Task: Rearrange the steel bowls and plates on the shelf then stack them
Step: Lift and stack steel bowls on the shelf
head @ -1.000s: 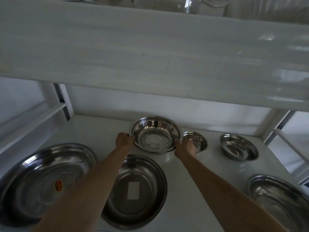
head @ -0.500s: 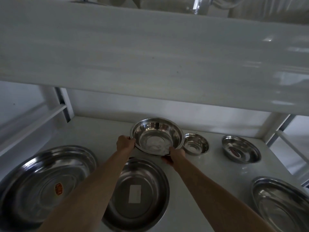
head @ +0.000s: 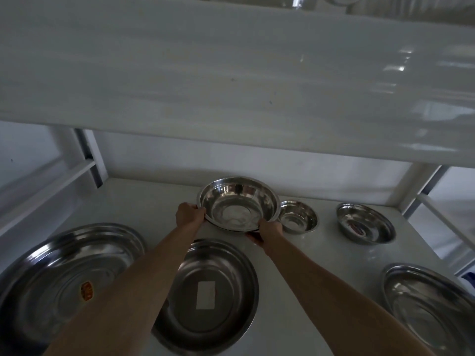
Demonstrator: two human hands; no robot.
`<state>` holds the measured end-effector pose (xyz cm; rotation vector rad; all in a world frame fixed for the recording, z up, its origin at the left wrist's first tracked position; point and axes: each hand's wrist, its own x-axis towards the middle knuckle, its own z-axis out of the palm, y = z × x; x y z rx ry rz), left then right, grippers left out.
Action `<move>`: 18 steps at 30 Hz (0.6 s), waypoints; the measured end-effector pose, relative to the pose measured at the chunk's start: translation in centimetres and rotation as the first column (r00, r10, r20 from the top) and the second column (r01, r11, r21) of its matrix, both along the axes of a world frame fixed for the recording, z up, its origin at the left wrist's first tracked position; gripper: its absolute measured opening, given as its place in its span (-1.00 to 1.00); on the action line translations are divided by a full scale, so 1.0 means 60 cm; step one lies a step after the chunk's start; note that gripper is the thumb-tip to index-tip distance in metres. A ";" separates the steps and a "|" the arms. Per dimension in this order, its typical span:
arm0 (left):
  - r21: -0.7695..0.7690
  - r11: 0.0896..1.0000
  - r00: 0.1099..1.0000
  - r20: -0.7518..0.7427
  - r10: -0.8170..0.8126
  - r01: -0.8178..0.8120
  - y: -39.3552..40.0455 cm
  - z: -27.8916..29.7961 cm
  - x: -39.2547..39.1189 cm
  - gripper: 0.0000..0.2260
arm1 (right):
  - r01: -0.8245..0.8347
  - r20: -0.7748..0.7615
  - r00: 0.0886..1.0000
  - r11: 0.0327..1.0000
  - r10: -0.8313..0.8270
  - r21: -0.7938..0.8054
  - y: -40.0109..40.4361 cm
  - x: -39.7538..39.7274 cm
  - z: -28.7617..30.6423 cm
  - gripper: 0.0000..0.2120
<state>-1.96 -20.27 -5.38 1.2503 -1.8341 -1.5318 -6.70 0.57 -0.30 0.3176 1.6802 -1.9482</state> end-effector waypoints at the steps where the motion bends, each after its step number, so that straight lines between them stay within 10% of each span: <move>1: -0.003 1.000 1.000 -0.006 0.001 -0.001 0.000 0.001 0.000 -0.84 | 0.002 -0.007 1.000 1.000 -0.002 -0.006 0.001 0.001 0.003 -0.82; 18: -0.017 1.000 0.993 -0.121 0.001 -0.003 0.055 0.079 0.050 -0.84 | 0.014 -0.063 0.998 1.000 -0.013 0.009 0.037 0.025 0.040 -0.85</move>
